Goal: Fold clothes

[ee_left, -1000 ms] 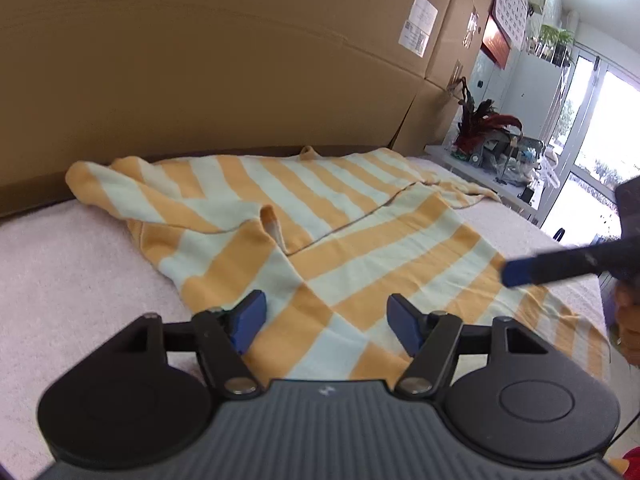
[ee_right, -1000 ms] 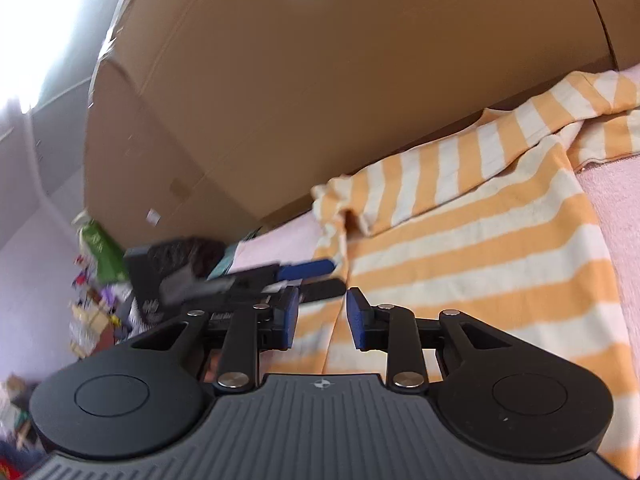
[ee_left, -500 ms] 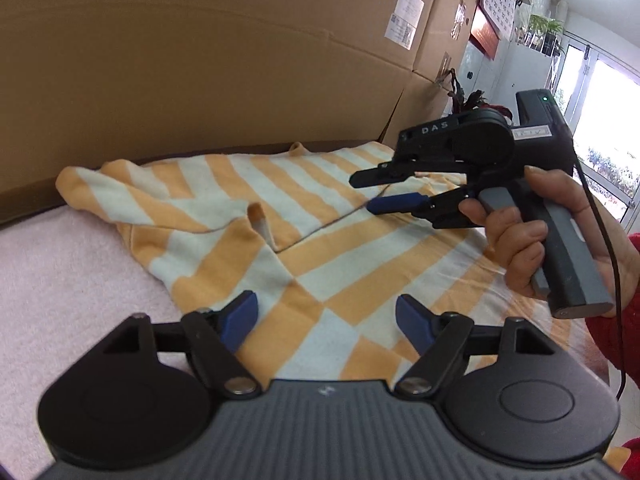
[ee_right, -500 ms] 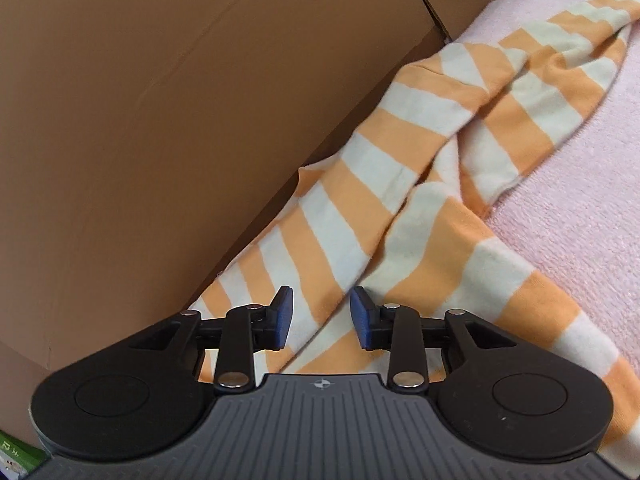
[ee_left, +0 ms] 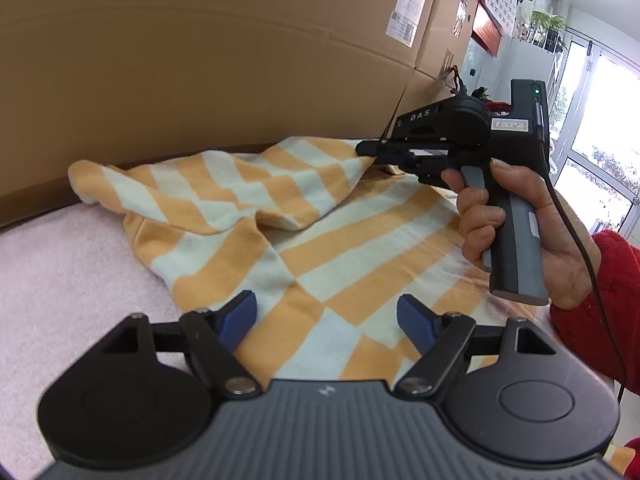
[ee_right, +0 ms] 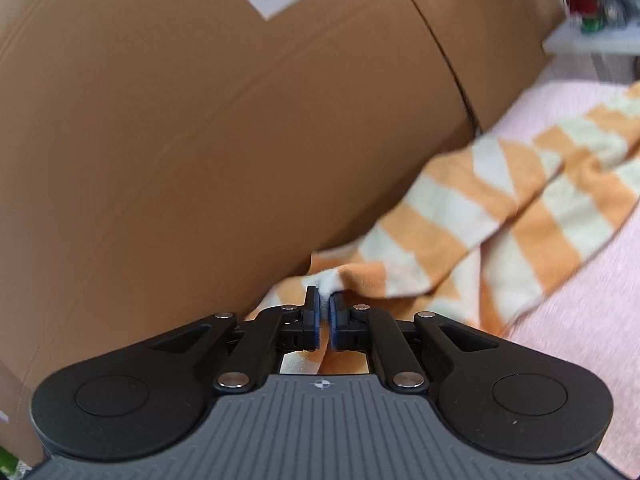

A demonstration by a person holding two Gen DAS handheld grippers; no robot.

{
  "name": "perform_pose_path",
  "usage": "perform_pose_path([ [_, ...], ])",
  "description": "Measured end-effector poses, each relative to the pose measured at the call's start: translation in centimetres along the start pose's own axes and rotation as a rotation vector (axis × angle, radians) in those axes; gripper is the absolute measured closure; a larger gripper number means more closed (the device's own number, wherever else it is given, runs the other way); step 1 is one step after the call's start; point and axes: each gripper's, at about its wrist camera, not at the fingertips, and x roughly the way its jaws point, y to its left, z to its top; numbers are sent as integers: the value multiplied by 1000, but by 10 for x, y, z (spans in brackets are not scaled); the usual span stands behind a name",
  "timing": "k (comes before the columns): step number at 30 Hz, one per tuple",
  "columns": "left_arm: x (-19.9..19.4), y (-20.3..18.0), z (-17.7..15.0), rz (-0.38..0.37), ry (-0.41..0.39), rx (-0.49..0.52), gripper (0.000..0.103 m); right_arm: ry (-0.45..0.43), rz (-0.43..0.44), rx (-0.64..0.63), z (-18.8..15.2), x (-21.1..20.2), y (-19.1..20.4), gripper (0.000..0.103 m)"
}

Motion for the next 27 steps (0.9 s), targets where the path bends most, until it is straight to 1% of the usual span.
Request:
perform_pose_path([
  [3,5,-14,1,38,27,78,19,-29,-31,-8,-2,-1,-7,97],
  [4,6,-18,0,44,36,107,17,-20,-41,-13,-3,1,-9,97],
  [6,7,-26,-1,54,55,165,17,8,-70,-12,-3,9,-15,98],
  [7,7,-27,-2,51,60,179,17,17,-75,-13,-3,11,-17,98],
  [9,6,-29,-2,40,67,198,17,7,-71,-13,-3,8,-18,98],
  [12,-1,-28,-7,15,80,217,17,-11,-73,-24,-4,4,-18,98],
  [15,-11,-26,-13,3,89,226,17,-16,-77,-1,-5,1,-22,98],
  [18,-17,-25,-18,15,89,223,17,-73,-95,30,-3,-10,-27,98],
  [21,-19,-25,-19,23,89,223,17,-55,-111,34,-7,-11,-29,98],
  [23,-20,-26,-18,25,96,222,17,-27,-133,17,-11,-8,-28,98],
  [25,-22,-31,-16,12,112,220,17,-36,-130,22,-12,-12,-28,98],
  [27,-23,-37,-18,-5,116,217,15,-38,-124,31,-13,-15,-29,94],
])
